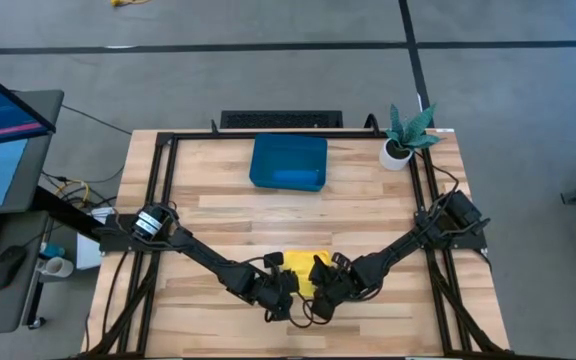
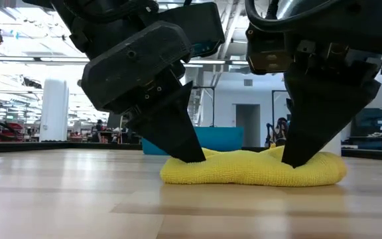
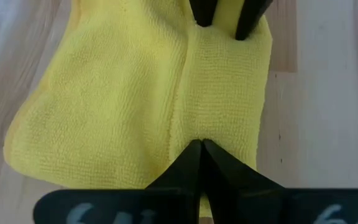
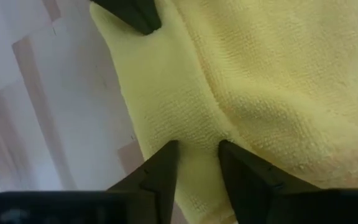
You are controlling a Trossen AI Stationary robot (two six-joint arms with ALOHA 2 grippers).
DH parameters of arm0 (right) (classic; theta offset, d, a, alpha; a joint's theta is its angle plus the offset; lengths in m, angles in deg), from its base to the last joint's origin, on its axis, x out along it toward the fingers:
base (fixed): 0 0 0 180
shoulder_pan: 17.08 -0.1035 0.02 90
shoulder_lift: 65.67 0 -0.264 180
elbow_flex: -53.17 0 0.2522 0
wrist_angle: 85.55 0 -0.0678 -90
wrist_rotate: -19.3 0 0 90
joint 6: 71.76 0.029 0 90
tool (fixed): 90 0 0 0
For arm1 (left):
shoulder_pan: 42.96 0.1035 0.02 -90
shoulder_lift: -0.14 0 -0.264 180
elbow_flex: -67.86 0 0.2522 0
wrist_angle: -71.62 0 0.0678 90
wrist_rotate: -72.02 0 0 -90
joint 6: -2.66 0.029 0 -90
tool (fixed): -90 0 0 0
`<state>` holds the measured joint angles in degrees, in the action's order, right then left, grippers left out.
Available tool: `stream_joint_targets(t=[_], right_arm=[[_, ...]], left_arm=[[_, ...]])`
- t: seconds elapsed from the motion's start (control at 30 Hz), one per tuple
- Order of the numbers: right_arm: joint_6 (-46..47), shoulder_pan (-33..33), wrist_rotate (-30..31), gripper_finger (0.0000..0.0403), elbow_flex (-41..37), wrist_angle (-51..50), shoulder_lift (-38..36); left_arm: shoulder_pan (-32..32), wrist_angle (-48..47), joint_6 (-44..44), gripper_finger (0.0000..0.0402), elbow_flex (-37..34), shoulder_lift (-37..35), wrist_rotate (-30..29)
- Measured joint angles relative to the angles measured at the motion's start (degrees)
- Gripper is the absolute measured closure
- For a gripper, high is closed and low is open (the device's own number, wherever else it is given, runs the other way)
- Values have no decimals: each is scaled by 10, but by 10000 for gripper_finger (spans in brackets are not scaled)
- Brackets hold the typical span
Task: Roll microfiber towels into tight, uniform cylinder then place into a basket
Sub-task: Roll the yellow microfiber cloth
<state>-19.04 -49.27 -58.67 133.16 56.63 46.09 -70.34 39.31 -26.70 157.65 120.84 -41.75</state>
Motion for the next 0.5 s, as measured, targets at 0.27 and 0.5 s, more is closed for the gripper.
stream_joint_targets(t=[0.27, 0.5], right_arm=[[-24, -1, -9, 222, -3, -67, -60], [-115, -63, 100, 231, -2, -104, -136]], left_arm=[[1, -4, -1, 393, -1, 1, 6], [2, -5, -18, 393, -1, 1, 11]])
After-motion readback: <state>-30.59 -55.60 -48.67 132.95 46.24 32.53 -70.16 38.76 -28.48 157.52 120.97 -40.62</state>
